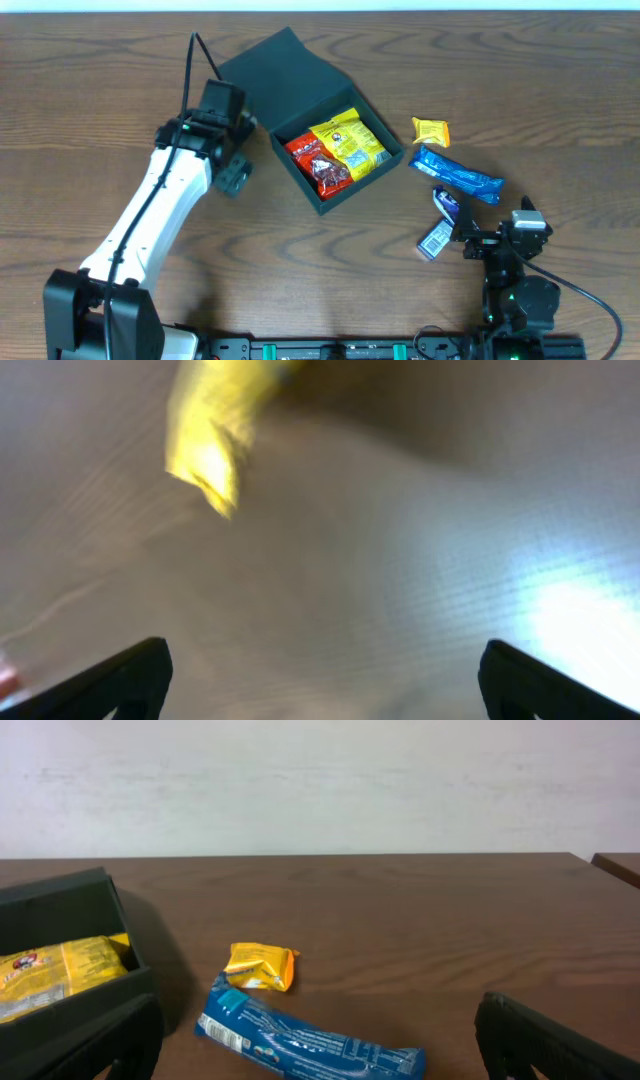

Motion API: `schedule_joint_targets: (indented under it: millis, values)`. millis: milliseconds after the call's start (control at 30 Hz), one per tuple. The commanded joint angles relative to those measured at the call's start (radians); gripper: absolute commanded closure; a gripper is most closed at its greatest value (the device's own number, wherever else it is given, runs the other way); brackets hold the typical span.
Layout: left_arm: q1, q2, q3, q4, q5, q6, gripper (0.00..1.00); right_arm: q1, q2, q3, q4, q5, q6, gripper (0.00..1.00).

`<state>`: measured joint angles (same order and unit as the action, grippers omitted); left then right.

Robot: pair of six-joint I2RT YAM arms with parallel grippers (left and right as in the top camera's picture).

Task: Pack container
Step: 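Grasp the yellow candy bag on the left with the left gripper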

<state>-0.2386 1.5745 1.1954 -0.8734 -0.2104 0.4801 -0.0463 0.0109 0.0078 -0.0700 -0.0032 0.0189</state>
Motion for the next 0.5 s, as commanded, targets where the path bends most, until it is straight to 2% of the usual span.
schedule_joint_targets:
  millis: [0, 167, 200, 267, 300, 467]
  values:
    - [0.064, -0.004, 0.000, -0.040, 0.156, 0.160, 0.09, 0.008, -0.006, -0.002, -0.005, -0.001, 0.014, 0.01]
    - [0.194, 0.014, 0.038, -0.014, 0.289, 0.149, 0.09, 0.008, -0.006, -0.002, -0.005, -0.001, 0.014, 0.01]
    - [0.213, 0.015, 0.039, 0.008, 0.304, 0.150, 0.12, 0.008, -0.006, -0.002, -0.005, -0.001, 0.014, 0.01]
    - [0.258, 0.029, 0.039, 0.068, 0.306, 0.187, 0.27, 0.008, -0.006, -0.002, -0.005, -0.001, 0.014, 0.01]
    - [0.270, 0.037, 0.039, 0.091, 0.305, 0.210, 0.05, 0.008, -0.006, -0.002, -0.005, -0.001, 0.014, 0.01]
    - [0.301, 0.110, 0.072, 0.196, 0.249, 0.230, 0.05, 0.008, -0.006, -0.002, -0.005, -0.001, 0.014, 0.01]
